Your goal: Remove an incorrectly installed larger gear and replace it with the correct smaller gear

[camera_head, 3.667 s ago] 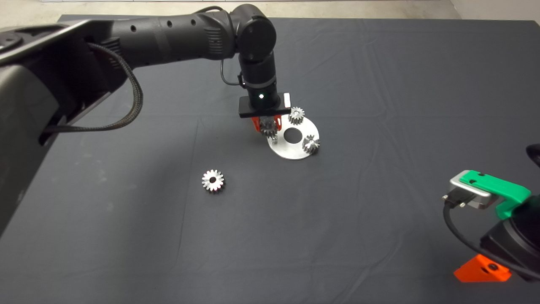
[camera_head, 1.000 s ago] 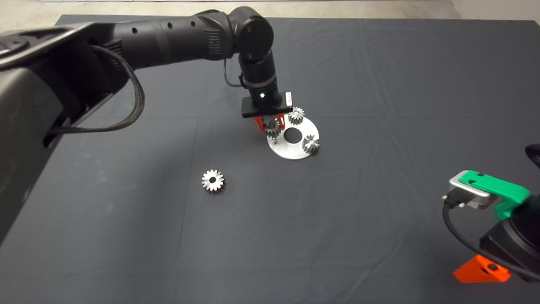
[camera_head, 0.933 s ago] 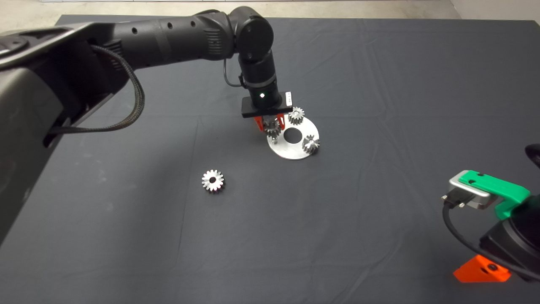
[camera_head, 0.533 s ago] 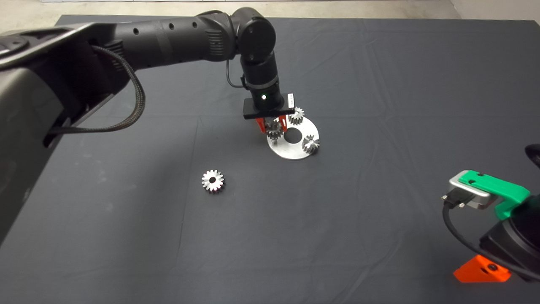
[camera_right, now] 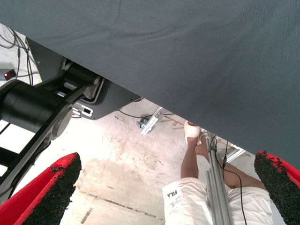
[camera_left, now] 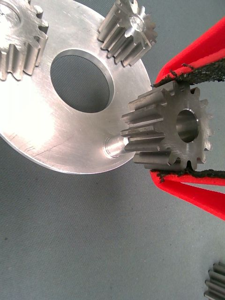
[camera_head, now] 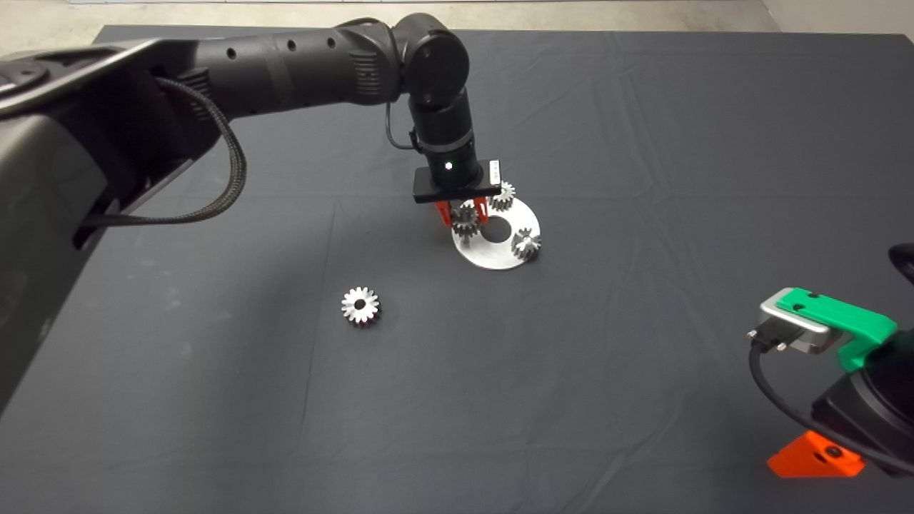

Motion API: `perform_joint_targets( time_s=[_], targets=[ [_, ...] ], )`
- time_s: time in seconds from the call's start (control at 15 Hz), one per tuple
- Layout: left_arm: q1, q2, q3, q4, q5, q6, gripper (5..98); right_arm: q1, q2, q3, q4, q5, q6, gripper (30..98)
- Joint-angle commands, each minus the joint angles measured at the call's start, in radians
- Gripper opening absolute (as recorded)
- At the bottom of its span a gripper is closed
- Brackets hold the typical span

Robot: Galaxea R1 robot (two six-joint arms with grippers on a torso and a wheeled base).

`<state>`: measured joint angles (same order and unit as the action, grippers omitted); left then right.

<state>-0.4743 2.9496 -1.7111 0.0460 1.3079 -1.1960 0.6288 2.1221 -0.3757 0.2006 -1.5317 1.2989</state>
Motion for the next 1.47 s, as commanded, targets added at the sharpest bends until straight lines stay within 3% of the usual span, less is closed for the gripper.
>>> perform_joint_targets(
  time_s=[0.0, 0.47, 0.6, 1.4],
  targets=[
    [-0.007, 0.003, 0.01, 0.002, 0.005, 0.001, 35.5, 0.013, -0.001, 0.003, 0.02, -0.094, 0.006, 97.7],
    [-0.006, 0.003, 0.012, 0.011, 0.004, 0.001, 35.5, 0.013, 0.005, 0.003, 0.022, -0.094, 0.006, 97.7],
    [-0.006, 0.004, 0.016, 0.048, 0.001, 0.001, 35.5, 0.013, 0.003, 0.003, 0.022, -0.094, 0.006, 97.7],
    [0.002, 0.009, 0.035, 0.106, 0.002, -0.004, 35.5, 0.013, 0.005, 0.003, 0.022, -0.094, 0.006, 97.7]
  ],
)
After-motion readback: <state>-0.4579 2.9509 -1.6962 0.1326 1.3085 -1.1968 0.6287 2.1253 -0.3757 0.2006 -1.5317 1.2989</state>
